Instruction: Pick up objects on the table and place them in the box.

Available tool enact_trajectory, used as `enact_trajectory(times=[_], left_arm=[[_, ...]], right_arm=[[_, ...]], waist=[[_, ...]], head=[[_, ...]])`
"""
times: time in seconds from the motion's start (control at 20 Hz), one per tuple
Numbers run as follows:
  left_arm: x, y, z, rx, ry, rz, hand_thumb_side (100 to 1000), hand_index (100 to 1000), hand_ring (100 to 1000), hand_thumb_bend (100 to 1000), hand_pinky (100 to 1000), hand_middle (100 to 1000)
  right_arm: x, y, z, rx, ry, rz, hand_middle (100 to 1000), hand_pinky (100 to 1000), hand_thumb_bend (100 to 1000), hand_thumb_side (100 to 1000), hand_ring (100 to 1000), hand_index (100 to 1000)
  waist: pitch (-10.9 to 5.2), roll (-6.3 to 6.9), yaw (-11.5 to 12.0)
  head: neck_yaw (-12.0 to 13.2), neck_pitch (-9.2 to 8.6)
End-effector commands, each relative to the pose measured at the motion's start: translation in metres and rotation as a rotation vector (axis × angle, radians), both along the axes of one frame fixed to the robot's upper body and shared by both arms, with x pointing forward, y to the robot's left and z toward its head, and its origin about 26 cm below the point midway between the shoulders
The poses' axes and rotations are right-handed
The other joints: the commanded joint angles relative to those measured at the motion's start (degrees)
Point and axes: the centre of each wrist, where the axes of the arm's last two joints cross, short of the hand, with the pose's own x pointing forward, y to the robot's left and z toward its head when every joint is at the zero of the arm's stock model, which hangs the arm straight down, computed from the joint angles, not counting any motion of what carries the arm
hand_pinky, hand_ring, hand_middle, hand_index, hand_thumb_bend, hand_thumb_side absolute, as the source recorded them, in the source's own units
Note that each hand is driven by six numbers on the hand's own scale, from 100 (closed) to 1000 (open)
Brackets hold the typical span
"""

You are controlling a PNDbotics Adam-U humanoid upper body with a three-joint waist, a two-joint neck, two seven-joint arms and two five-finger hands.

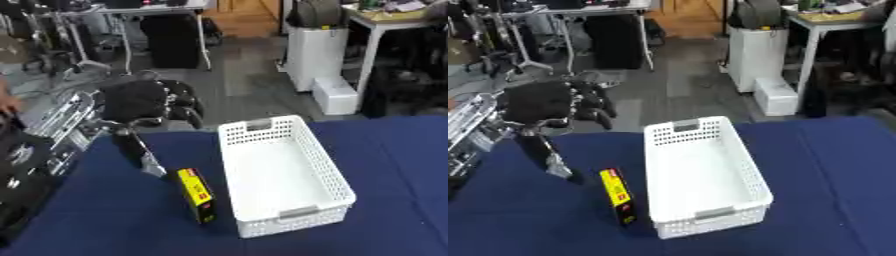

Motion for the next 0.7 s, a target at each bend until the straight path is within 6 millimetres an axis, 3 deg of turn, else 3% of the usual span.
enact_trajectory(times=[0.05, 0.7], left_arm=[[0.007, 0.002, 0.011, 0.074, -0.014, -0.016, 789, 733, 795, 694, 831, 695], [0.039, -0.017, -0.003, 0.285, 0.065, 0.055, 727, 737, 827, 761, 853, 701]], right_arm=[[-0.001, -0.003, 0.008, -0.109, -0.187, 0.046, 409, 211, 100, 1000, 286, 494], [0.001, 0.001, 0.012, -0.099, -0.196, 0.049, 408, 213, 100, 1000, 290, 490]], waist=[[-0.38, -0.23, -0.11], [-0.38, 0.04, -1.22]], head=[[0.8, 0.61], [0.41, 1.23]])
